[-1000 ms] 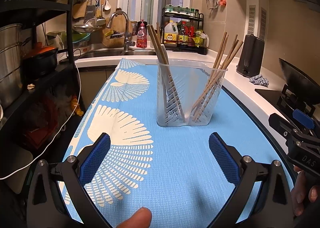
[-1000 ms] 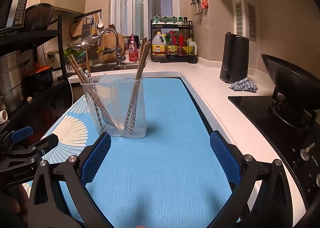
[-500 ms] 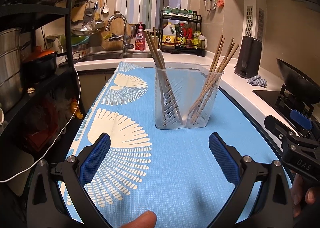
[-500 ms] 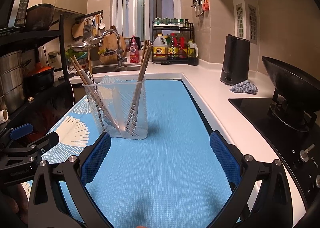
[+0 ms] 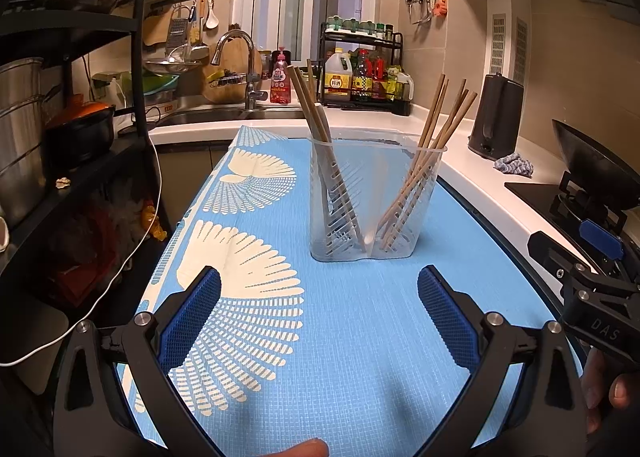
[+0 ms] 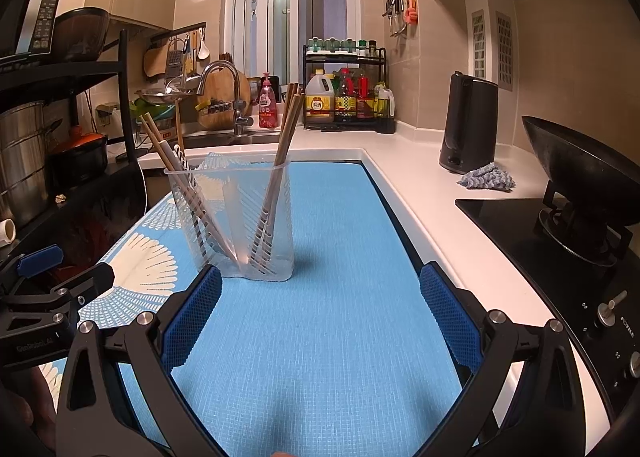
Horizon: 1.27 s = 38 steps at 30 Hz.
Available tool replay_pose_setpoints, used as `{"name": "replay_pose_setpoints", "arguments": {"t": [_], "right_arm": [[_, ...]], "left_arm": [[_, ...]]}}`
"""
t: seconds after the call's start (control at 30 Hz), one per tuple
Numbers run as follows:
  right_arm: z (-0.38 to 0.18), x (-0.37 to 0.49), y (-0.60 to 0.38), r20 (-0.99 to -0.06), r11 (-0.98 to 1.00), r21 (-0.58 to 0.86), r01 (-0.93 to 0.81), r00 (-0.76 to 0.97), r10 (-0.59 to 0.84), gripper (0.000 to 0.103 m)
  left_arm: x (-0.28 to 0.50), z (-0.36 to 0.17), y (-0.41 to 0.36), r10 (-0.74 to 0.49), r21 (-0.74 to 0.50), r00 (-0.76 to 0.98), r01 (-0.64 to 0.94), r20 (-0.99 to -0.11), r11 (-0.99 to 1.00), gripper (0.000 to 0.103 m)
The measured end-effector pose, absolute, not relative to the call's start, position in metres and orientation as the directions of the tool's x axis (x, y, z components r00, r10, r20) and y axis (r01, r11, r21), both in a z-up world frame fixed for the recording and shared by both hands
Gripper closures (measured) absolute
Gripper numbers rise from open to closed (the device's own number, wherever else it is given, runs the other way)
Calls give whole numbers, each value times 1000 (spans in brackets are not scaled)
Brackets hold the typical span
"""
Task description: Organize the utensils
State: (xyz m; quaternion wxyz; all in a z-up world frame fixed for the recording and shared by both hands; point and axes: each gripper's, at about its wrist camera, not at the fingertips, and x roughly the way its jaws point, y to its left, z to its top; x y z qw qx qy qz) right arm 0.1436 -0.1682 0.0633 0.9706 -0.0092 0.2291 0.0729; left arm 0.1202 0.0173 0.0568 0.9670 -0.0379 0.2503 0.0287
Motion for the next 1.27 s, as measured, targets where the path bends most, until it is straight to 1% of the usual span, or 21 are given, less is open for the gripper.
{"name": "replay_pose_setpoints", "arguments": {"t": [0.87, 1.27], "right_arm": [[63, 143, -165, -442, 989, 8, -149, 886, 137, 5], [64, 143, -164, -439, 988, 6, -151, 888, 138, 5]], "left_arm": [[117, 57, 18, 25, -66, 881, -64, -473, 996, 7], [118, 59, 21, 48, -60, 879, -86, -475, 994, 7]]}}
